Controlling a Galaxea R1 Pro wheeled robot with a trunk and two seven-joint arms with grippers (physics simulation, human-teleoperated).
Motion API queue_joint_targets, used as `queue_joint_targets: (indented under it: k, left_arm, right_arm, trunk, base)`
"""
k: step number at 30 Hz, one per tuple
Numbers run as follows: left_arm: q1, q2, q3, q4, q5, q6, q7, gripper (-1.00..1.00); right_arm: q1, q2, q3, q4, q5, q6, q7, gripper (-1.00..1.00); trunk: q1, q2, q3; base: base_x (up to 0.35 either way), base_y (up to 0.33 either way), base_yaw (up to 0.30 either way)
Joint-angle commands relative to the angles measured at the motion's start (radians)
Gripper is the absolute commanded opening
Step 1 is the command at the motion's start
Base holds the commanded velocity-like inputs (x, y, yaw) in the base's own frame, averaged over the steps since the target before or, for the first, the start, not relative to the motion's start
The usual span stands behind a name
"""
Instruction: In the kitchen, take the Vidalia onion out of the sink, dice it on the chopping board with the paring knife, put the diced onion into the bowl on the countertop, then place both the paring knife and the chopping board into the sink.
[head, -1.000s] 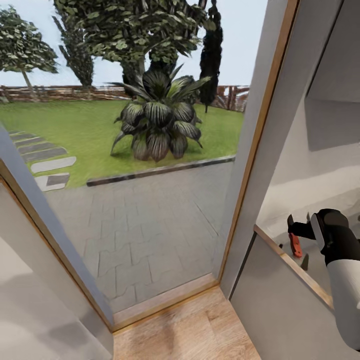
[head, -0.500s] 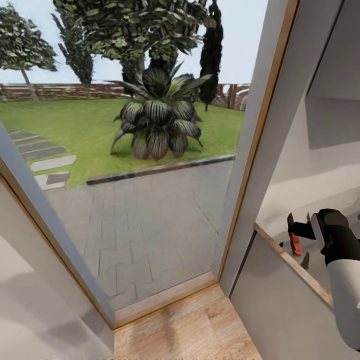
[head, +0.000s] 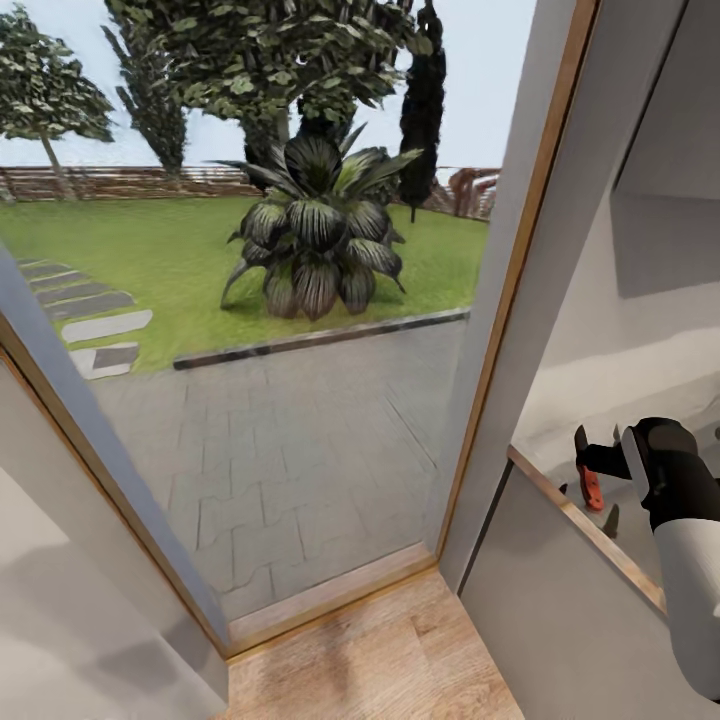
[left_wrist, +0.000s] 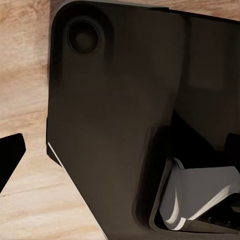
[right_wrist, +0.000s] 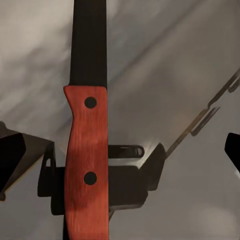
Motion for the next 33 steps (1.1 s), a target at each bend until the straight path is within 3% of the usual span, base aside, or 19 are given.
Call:
queue_joint_targets:
  k: [1, 33]
  left_arm:
    - [0.0, -0.001, 0.005, -0.001, 0.001, -0.001, -0.001, 1.0]
    - [0.0, 0.0, 0.005, -0.001, 0.0, -0.001, -0.001, 1.0]
  right_arm:
    - [-0.001, 0.0, -0.001, -0.001, 0.005, 0.004, 0.003, 1.0]
    - [-0.001, 0.0, -0.001, -0.001, 0.005, 0.004, 0.003, 1.0]
  trunk:
    - [0.0, -0.001, -0.001]
    - [0.0, -0.001, -0.02]
  base:
    - [-0.003, 0.003, 0.0]
    - [0.0, 0.004, 0.0]
